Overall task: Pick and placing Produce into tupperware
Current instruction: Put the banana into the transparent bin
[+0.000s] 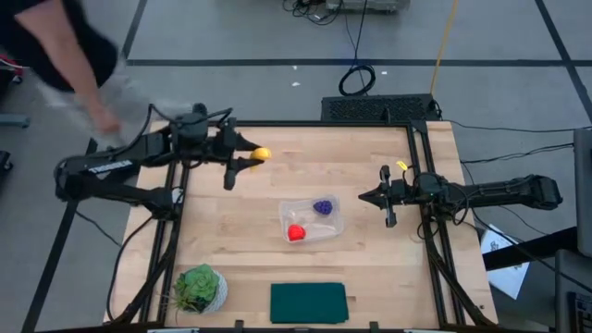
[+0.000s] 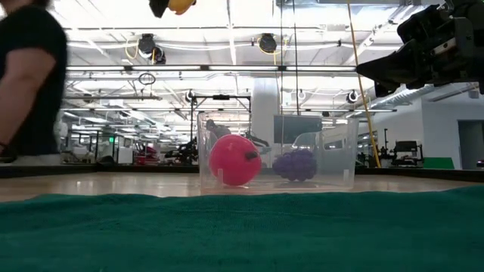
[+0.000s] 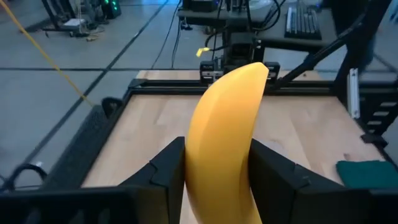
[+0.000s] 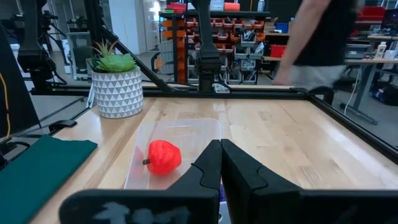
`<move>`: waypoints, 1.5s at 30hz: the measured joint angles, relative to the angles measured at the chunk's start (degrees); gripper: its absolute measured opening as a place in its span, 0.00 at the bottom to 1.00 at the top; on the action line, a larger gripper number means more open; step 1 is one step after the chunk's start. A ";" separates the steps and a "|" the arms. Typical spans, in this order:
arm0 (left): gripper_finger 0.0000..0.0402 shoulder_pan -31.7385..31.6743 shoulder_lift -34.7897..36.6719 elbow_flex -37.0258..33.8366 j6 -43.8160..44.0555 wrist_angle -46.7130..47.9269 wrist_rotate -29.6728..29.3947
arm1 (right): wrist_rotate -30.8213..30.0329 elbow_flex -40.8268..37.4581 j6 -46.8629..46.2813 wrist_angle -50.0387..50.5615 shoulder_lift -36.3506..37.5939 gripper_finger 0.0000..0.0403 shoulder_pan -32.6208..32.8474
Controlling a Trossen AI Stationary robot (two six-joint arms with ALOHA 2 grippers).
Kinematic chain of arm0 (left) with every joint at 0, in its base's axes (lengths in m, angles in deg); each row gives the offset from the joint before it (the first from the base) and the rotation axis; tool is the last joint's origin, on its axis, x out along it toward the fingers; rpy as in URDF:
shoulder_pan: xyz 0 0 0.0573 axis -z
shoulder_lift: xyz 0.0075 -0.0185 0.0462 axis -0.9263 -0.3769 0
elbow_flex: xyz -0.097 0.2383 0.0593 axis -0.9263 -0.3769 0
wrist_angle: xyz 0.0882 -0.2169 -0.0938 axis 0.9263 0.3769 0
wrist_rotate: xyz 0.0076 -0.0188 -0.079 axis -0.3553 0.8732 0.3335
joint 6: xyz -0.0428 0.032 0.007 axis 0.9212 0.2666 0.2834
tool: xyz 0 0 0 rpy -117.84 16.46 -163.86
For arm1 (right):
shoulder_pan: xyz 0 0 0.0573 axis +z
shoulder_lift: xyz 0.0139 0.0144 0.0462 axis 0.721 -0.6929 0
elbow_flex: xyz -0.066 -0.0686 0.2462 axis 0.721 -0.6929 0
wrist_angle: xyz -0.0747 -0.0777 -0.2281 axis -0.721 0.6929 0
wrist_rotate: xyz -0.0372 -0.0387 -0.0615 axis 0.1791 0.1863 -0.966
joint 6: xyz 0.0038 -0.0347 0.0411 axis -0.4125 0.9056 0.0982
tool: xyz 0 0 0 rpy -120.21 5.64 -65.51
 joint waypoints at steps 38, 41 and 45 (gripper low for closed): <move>0.36 3.46 2.80 -24.86 7.85 -29.81 0.06 | -0.17 -0.02 -0.42 0.02 0.00 0.00 -0.02; 0.36 4.12 1.95 -24.86 9.08 -31.91 -0.12 | -0.17 -0.02 -0.42 0.00 0.00 0.00 -0.02; 0.36 5.64 0.98 -24.24 9.29 -34.01 -0.88 | -0.17 -0.02 -0.42 0.02 0.02 0.00 -0.02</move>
